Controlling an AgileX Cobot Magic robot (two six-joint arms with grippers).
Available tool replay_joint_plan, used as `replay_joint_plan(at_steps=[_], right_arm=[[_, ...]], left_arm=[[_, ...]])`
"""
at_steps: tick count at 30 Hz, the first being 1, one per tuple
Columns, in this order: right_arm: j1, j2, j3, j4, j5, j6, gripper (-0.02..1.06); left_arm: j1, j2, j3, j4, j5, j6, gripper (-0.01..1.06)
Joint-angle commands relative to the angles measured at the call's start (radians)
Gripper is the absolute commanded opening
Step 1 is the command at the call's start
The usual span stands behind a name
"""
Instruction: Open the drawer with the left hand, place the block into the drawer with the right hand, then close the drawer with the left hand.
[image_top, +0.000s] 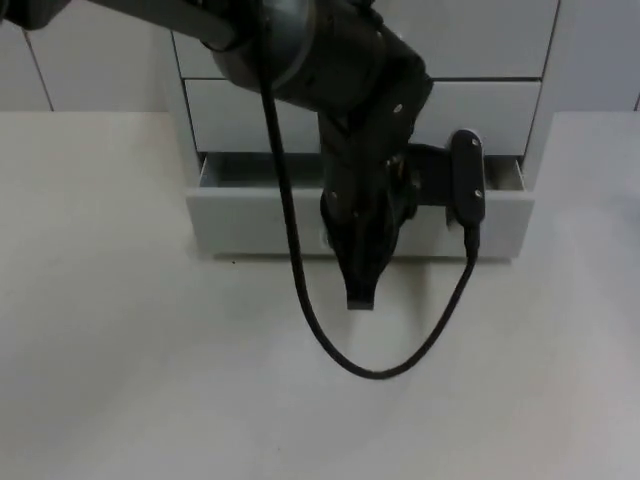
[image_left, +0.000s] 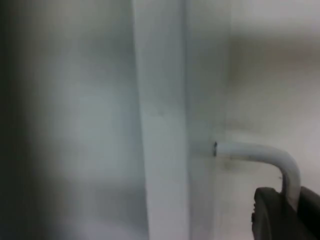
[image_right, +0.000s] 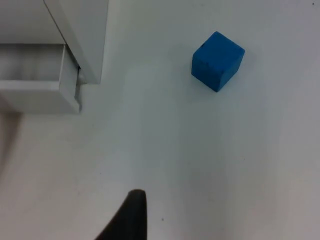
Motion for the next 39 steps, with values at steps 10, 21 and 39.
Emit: replay_joint_plan(at_steps=[10,21,39], right_arm=[[-0.006,-0.002,-0.004,-0.001,0.012,0.003,1.05],[-0.006,-0.002,-0.004,0.003,0.012,0.003,1.05],[-0.006,-0.002,-0.004,-0.001,0.007,0.003,1.05]], left_arm=[[-0.089,-0.08,0.215,-0.244,0.166,0.002,0.0],[-0.089,-0.137,0.344,-0.293,0.052,-0.022,0.0],[-0.122,-0.138,0.344,-0.327,0.063,-0.022,0.02]])
